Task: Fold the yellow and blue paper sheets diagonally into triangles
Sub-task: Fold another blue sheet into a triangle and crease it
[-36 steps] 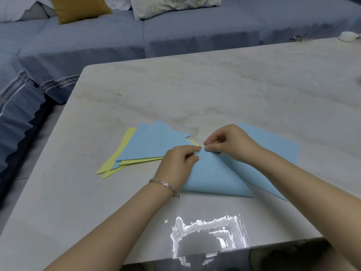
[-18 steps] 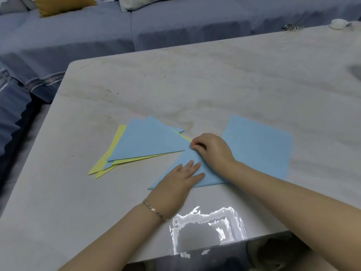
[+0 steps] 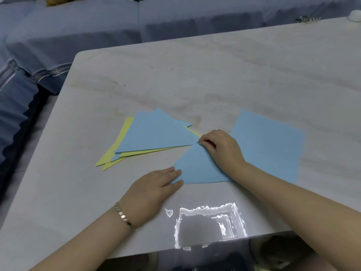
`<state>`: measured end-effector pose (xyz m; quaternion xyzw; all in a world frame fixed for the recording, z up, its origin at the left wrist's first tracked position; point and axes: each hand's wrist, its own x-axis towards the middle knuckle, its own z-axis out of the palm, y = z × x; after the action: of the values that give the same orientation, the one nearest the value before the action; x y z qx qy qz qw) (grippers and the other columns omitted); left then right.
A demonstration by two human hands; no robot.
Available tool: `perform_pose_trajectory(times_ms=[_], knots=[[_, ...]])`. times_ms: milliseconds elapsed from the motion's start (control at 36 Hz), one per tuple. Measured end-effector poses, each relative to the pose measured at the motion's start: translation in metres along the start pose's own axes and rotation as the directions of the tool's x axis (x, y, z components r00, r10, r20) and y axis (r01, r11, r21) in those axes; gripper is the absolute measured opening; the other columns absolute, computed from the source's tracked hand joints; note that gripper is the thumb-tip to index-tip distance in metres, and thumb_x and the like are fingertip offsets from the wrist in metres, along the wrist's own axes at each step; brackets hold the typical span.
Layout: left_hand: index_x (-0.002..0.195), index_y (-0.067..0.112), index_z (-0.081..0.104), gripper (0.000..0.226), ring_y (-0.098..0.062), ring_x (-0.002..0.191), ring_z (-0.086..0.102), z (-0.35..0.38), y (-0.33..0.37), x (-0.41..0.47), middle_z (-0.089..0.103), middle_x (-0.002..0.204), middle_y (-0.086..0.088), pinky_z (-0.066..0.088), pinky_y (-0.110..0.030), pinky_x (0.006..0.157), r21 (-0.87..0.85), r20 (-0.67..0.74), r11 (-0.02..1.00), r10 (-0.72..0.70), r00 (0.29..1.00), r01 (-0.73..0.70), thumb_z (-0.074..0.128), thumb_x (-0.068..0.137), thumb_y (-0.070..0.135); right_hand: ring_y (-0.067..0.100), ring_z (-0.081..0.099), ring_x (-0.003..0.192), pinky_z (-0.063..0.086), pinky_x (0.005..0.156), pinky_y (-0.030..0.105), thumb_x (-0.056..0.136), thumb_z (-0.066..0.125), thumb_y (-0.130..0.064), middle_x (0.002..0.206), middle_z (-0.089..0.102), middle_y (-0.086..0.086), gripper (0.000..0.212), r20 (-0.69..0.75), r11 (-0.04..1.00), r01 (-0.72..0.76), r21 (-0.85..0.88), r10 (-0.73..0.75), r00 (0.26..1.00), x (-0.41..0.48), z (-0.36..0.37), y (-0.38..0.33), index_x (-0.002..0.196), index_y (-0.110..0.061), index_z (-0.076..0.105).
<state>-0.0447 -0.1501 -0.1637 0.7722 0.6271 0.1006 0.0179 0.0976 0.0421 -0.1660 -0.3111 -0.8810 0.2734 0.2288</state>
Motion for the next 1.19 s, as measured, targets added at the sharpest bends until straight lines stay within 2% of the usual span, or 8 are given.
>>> perform_pose_trajectory(times_ms=[389, 472, 556, 639, 778, 861, 1000, 1194], knots=[[0.073, 0.013, 0.074, 0.034, -0.021, 0.091, 0.057, -0.017, -0.003, -0.035, 0.071, 0.094, -0.007, 0.05, -0.031, 0.074, -0.084, -0.23, 0.91, -0.414, 0.881, 0.406, 0.04, 0.074, 0.015, 0.02, 0.056, 0.087, 0.042, 0.073, 0.03, 0.086, 0.059, -0.015, 0.086, 0.068, 0.003, 0.01, -0.021, 1.0, -0.013, 0.003, 0.013, 1.0, 0.0, 0.002, 0.0, 0.086, -0.012, 0.07], [0.093, 0.007, 0.071, 0.039, -0.016, 0.099, 0.054, -0.016, 0.016, -0.008, 0.07, 0.102, -0.011, 0.04, -0.028, 0.086, -0.232, -0.27, 0.863, -0.5, 0.823, 0.448, 0.036, 0.077, 0.015, 0.021, 0.057, 0.085, 0.042, 0.071, 0.028, 0.085, 0.061, -0.014, 0.085, 0.068, 0.002, 0.009, -0.028, 1.0, -0.011, 0.003, 0.011, 1.0, 0.0, 0.002, 0.0, 0.085, -0.012, 0.07], [0.118, 0.007, 0.058, 0.047, -0.021, 0.118, 0.054, -0.01, 0.034, 0.025, 0.057, 0.128, -0.011, 0.037, -0.028, 0.101, -0.231, -0.119, 0.9, -0.404, 0.907, 0.37, 0.03, 0.084, 0.022, 0.021, 0.058, 0.085, 0.04, 0.071, 0.025, 0.084, 0.062, -0.014, 0.085, 0.069, 0.003, 0.008, -0.036, 1.0, -0.012, -0.001, 0.012, 0.999, 0.0, 0.002, 0.0, 0.085, -0.012, 0.07], [0.143, 0.021, 0.023, 0.072, -0.012, 0.141, 0.017, 0.002, 0.044, 0.044, 0.017, 0.153, 0.005, 0.01, -0.028, 0.114, -0.156, 0.082, 0.865, -0.469, 0.879, 0.476, -0.002, 0.079, 0.043, 0.021, 0.059, 0.085, 0.039, 0.071, 0.021, 0.084, 0.063, -0.015, 0.086, 0.07, 0.003, 0.008, -0.035, 1.0, -0.013, 0.002, 0.013, 0.999, 0.001, 0.002, 0.0, 0.086, -0.012, 0.07], [0.126, 0.02, 0.05, 0.058, -0.019, 0.122, 0.052, 0.02, 0.043, 0.043, 0.054, 0.133, 0.001, 0.032, -0.039, 0.103, 0.055, 0.152, 0.836, -0.547, 0.823, 0.545, 0.002, 0.096, 0.035, 0.025, 0.058, 0.092, 0.036, 0.08, 0.02, 0.083, 0.056, -0.006, 0.095, 0.068, 0.01, 0.018, -0.11, 0.999, 0.026, -0.032, -0.029, 0.994, -0.004, 0.0, -0.005, 0.097, -0.006, 0.068], [0.128, 0.018, 0.049, 0.055, -0.02, 0.122, 0.052, 0.02, 0.043, 0.041, 0.054, 0.133, 0.0, 0.024, -0.036, 0.099, 0.073, 0.172, 0.837, -0.546, 0.82, 0.542, 0.007, 0.096, 0.033, 0.017, 0.05, 0.095, 0.036, 0.086, 0.022, 0.083, 0.045, -0.015, 0.098, 0.067, 0.013, 0.028, -0.118, 0.988, 0.151, -0.041, -0.155, 0.981, -0.024, -0.003, -0.017, 0.098, -0.005, 0.067], [0.129, 0.016, 0.042, 0.057, -0.018, 0.122, 0.051, 0.022, 0.043, 0.041, 0.054, 0.134, 0.001, 0.024, -0.038, 0.1, 0.082, 0.143, 0.827, -0.562, 0.815, 0.556, 0.0, 0.096, 0.036, 0.021, 0.059, 0.086, 0.048, 0.074, 0.032, 0.091, 0.043, -0.025, 0.096, 0.067, 0.006, 0.03, 0.16, 0.902, 0.412, -0.132, -0.39, 0.907, -0.075, -0.005, -0.019, 0.092, -0.008, 0.068], [0.13, 0.016, 0.045, 0.047, -0.02, 0.122, 0.051, 0.021, 0.046, 0.042, 0.053, 0.135, 0.001, 0.024, -0.039, 0.099, 0.092, 0.096, 0.834, -0.551, 0.829, 0.543, 0.021, 0.093, 0.032, 0.023, 0.059, 0.077, 0.044, 0.071, 0.028, 0.087, 0.051, -0.021, 0.083, 0.064, 0.004, 0.02, 0.167, 0.899, 0.388, -0.204, -0.358, 0.919, -0.099, -0.033, 0.01, 0.092, -0.01, 0.067]])
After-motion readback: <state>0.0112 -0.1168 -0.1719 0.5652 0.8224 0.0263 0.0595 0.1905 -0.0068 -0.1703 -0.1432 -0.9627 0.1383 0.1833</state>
